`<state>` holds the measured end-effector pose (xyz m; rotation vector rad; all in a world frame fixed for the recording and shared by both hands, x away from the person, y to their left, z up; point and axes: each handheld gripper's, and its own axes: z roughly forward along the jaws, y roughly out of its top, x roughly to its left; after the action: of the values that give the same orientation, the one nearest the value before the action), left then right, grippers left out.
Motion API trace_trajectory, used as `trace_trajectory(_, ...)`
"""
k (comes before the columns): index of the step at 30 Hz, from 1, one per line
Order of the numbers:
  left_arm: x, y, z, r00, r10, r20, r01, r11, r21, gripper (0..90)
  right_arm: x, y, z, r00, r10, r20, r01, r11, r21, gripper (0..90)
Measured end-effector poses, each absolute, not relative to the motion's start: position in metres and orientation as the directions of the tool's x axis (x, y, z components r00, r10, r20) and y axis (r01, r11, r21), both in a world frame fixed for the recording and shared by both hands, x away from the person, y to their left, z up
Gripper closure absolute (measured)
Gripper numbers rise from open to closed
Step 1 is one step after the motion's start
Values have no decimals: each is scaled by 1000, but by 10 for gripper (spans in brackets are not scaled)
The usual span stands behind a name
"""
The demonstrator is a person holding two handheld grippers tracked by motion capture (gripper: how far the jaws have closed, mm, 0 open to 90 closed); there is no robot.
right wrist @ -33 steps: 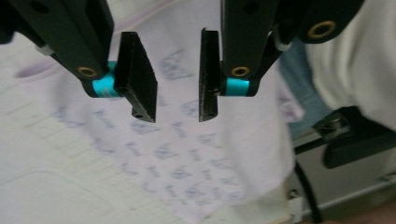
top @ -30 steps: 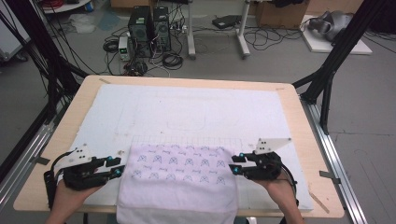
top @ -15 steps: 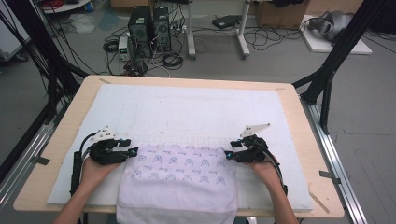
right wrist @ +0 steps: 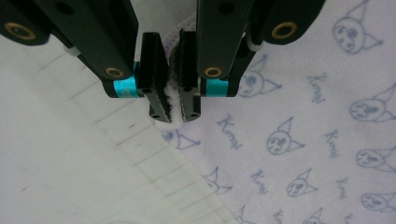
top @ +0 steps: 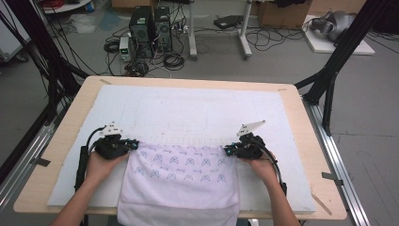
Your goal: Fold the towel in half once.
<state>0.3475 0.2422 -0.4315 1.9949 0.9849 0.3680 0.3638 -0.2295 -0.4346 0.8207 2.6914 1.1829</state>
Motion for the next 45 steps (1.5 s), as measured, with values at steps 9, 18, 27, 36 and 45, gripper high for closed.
trace_trajectory(9, 400, 243, -374, 583, 812, -30, 434, -280, 857, 864, 411, -238, -385, -788, 614, 46, 425, 489, 762, 848)
trace_trajectory(18, 439, 237, -300, 543, 839, 26, 353, -256, 900, 863, 454, -237, -306, -763, 644, -42, 357, 475, 804, 847)
trace_trajectory(27, 439, 259, -358, 542, 836, -91, 497, -231, 837, 631, 461, -248, -354, -727, 681, 93, 497, 427, 756, 524)
trace_trajectory(36, 403, 256, -383, 591, 801, -93, 488, -264, 832, 581, 427, -234, -373, -771, 630, 89, 446, 435, 782, 523)
trace_trajectory(45, 364, 249, -398, 663, 745, -76, 427, -292, 856, 583, 391, -224, -394, -804, 588, 88, 417, 451, 789, 521)
